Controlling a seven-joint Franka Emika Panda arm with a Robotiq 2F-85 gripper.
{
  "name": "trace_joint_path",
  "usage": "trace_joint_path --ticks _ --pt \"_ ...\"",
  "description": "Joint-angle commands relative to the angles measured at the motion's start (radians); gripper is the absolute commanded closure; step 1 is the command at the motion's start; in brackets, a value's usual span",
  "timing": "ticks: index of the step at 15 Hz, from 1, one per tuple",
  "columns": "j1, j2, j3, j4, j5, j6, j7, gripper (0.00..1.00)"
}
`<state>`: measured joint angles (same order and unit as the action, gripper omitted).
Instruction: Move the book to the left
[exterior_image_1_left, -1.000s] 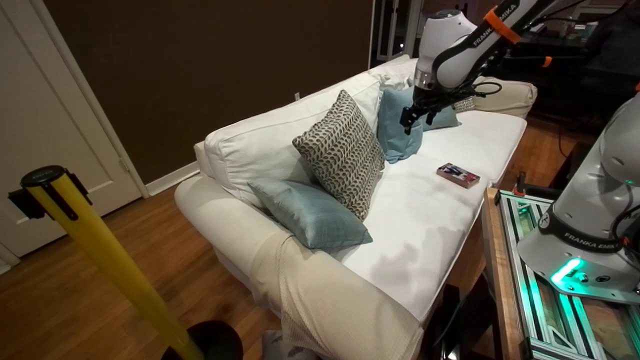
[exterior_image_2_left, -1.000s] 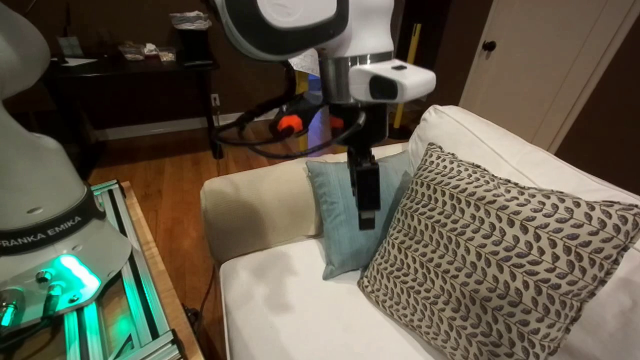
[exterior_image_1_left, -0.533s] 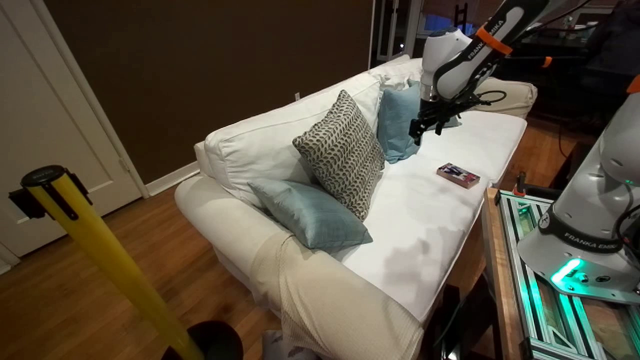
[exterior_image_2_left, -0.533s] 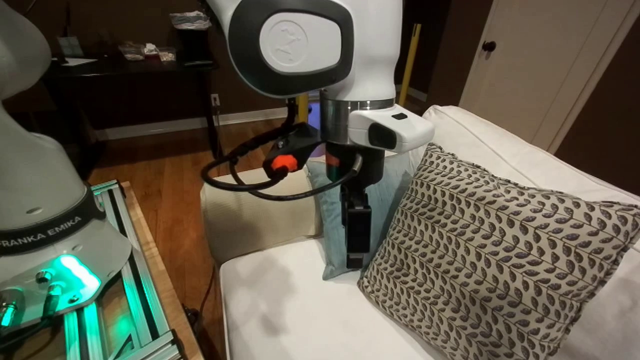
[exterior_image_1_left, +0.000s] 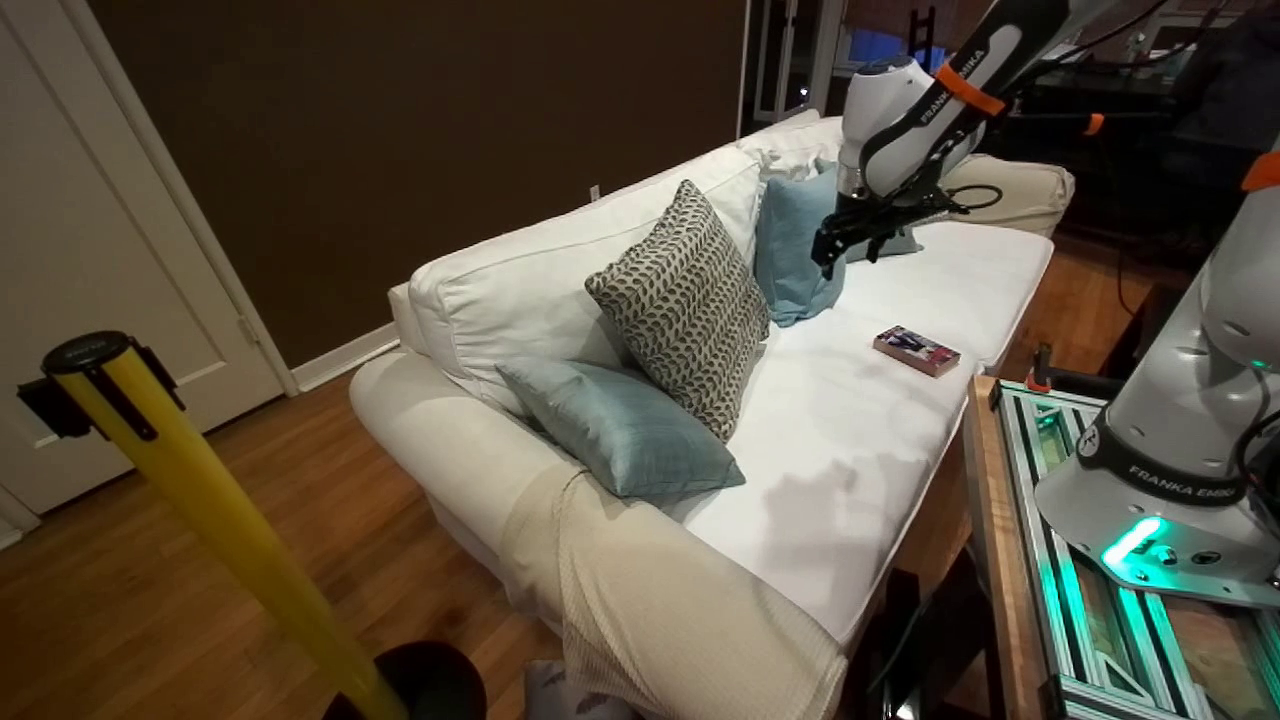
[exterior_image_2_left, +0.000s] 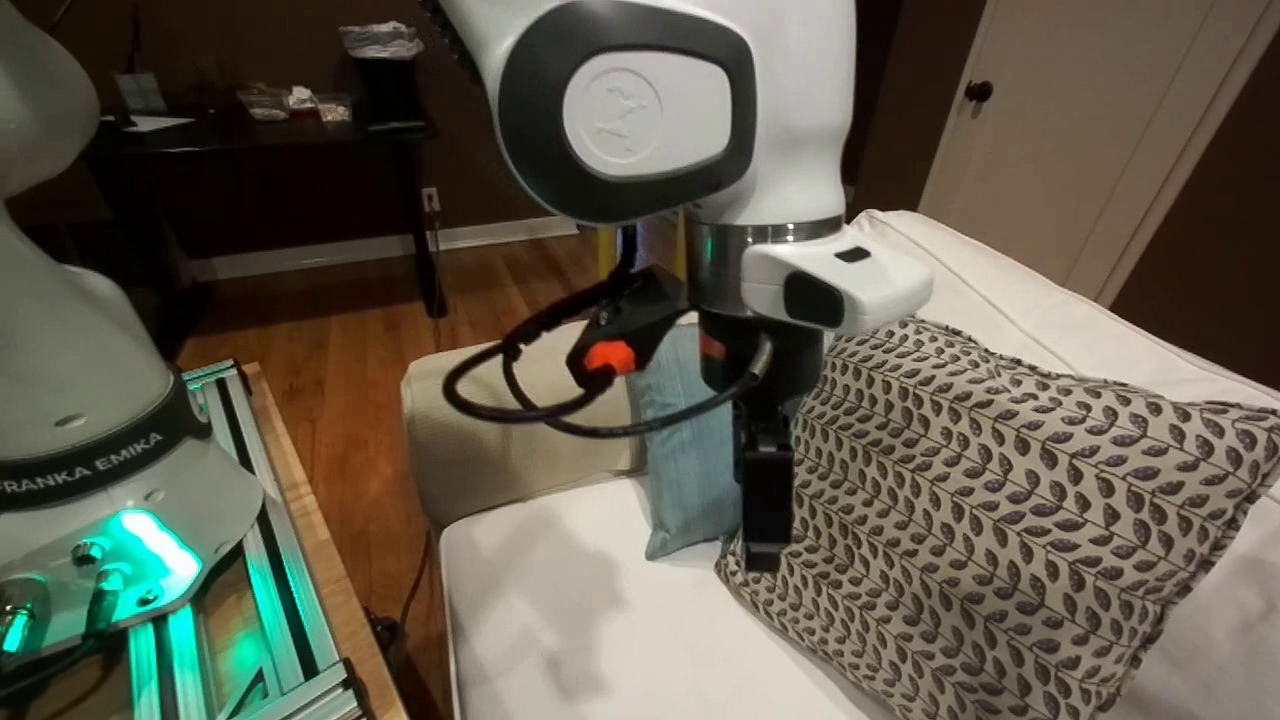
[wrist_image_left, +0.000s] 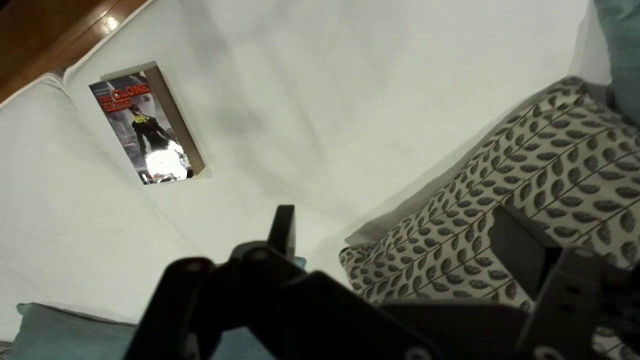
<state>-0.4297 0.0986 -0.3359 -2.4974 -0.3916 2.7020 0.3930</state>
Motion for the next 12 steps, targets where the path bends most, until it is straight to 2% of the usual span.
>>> trace_joint_path --ticks 1,4,6,8,12 --pt "0.032 0.235 -0.093 0.157 -0.006 0.107 0.086 0.0" --pt "0.063 0.415 -0.168 0.27 0.072 0.148 0.099 0.0" --pt "0.06 0.529 -0.182 0.348 0.157 0.139 0.087 0.0" --pt "0.039 0.63 -0.179 0.426 0.246 0.117 0.074 0.0" --pt "-0.045 0.808 -0.159 0.584 0.388 0.102 0.026 0.0"
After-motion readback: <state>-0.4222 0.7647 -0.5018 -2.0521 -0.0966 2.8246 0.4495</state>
